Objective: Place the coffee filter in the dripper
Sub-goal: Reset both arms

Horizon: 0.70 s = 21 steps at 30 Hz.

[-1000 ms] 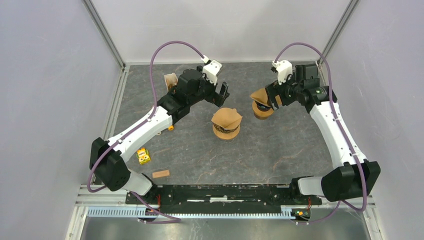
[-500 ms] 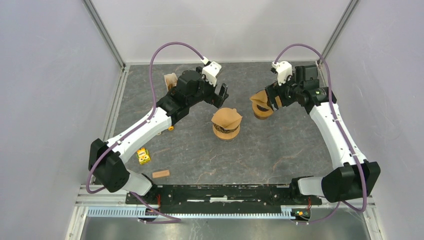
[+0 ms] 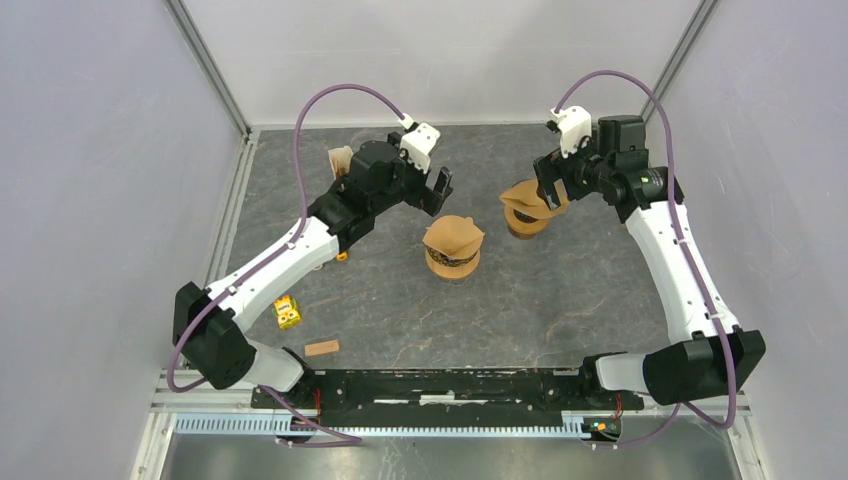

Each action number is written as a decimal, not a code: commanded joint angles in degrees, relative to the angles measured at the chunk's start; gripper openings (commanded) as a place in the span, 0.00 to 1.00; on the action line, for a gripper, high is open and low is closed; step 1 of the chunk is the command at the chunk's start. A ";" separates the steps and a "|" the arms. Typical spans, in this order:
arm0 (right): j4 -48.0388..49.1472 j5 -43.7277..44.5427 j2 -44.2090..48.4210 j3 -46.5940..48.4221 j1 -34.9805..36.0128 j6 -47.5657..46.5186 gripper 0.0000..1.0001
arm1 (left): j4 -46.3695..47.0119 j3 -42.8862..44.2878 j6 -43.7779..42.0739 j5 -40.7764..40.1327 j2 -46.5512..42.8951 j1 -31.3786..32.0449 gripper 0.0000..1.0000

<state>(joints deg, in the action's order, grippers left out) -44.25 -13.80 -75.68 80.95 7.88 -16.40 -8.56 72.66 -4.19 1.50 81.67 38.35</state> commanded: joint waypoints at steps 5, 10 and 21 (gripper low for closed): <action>4.98 -2.22 4.20 1.68 0.25 1.18 0.95 | -4.05 0.41 -1.58 -1.30 -6.36 -1.94 1.00; 7.85 -3.79 5.05 4.07 0.26 1.99 0.98 | -10.99 1.65 3.08 -0.68 -11.09 -7.91 1.00; 26.08 -6.45 15.00 -7.89 0.28 1.28 0.98 | -9.08 -9.28 8.66 2.11 -23.62 -19.17 1.00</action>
<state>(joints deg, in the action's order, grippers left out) -28.84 -18.96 -65.52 78.32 7.90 -15.27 -19.20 66.92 0.67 2.09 60.58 21.32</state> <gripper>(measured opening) 0.979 0.993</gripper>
